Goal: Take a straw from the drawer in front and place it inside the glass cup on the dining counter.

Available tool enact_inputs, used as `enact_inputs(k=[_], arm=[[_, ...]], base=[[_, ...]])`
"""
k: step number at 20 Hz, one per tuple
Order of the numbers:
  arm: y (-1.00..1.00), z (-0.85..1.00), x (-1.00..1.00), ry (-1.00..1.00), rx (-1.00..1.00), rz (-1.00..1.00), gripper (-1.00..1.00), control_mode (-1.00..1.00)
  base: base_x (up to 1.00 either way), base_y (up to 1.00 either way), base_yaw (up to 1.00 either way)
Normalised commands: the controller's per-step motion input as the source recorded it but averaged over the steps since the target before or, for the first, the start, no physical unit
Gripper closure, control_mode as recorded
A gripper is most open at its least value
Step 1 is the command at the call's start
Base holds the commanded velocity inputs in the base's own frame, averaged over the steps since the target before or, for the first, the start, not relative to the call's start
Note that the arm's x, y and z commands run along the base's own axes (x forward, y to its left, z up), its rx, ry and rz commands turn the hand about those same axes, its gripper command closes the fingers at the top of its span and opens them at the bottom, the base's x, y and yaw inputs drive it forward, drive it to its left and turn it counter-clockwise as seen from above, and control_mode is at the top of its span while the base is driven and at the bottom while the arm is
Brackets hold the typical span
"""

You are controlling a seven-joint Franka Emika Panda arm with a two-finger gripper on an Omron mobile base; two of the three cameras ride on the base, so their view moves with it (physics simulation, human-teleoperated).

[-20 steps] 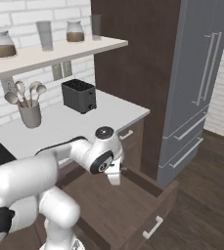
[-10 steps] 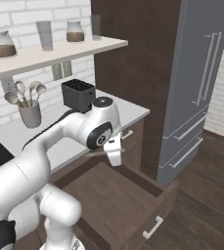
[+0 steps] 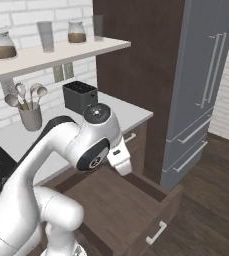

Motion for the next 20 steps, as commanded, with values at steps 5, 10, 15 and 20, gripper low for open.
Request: enact_inputs(k=[5,10,15,20], arm=[[0.17,0.0,-0.11,-0.2,-0.34,0.24,1.0,-1.0],[0.15,0.0,-0.08,-0.03,-0.16,0.05,1.0,1.0],[0.0,0.0,0.0,0.0,0.0,0.0,1.0,1.0],[0.0,0.0,0.0,0.0,0.0,0.0,1.0,1.0]], base=[[0.0,0.0,0.0],[-0.39,0.01,0.0],[-1.0,-0.19,-0.01],[-0.62,-0.78,0.0]])
